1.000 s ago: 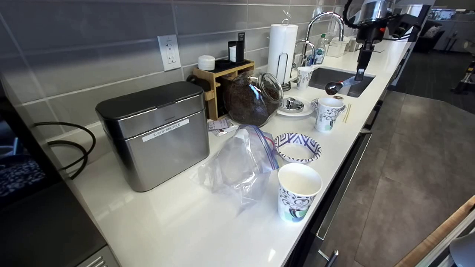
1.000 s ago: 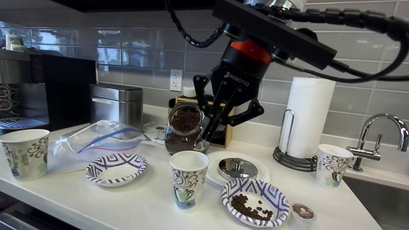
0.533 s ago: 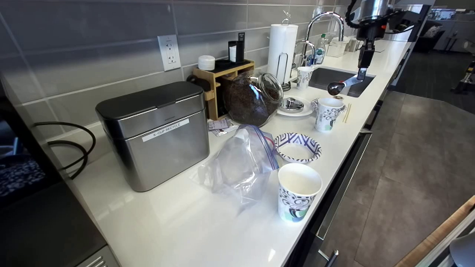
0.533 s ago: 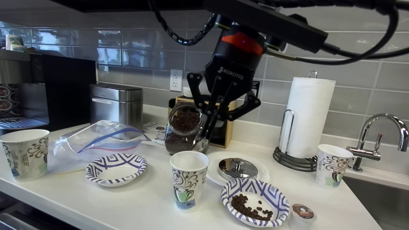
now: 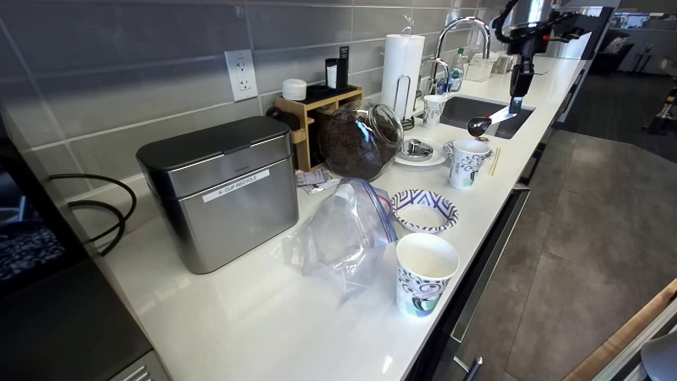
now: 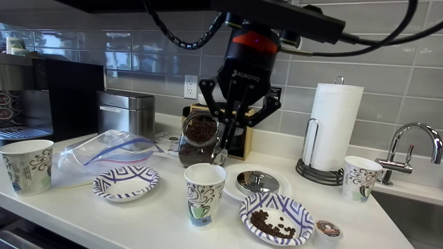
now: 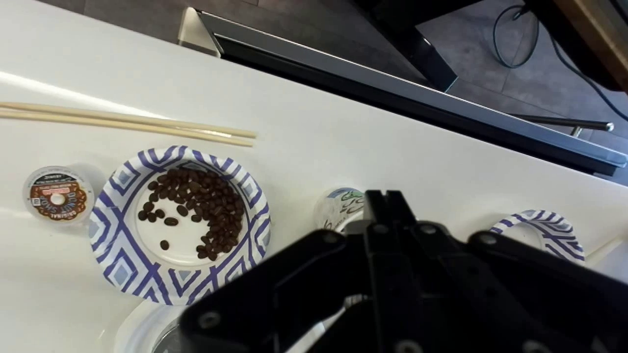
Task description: Use the silver ladle to put some of the coffee beans into the paper cup on the right
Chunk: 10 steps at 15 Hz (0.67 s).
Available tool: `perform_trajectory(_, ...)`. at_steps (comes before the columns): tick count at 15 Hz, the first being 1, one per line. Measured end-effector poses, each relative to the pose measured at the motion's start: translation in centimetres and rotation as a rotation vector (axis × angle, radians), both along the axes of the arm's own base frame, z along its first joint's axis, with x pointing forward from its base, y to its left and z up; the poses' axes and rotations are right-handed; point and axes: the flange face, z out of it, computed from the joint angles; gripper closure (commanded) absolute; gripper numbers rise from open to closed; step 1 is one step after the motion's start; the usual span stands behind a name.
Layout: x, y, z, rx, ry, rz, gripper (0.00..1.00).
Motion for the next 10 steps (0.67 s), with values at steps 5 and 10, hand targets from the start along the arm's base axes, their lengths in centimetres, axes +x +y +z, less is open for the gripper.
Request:
perform_trajectory(5, -0.2, 1.1, 0.5, -0.051, -0.012, 0.012, 0.99)
perform_trajectory(10, -0.4, 2.5, 1.3, -0.108, -0.020, 0.016, 0.99)
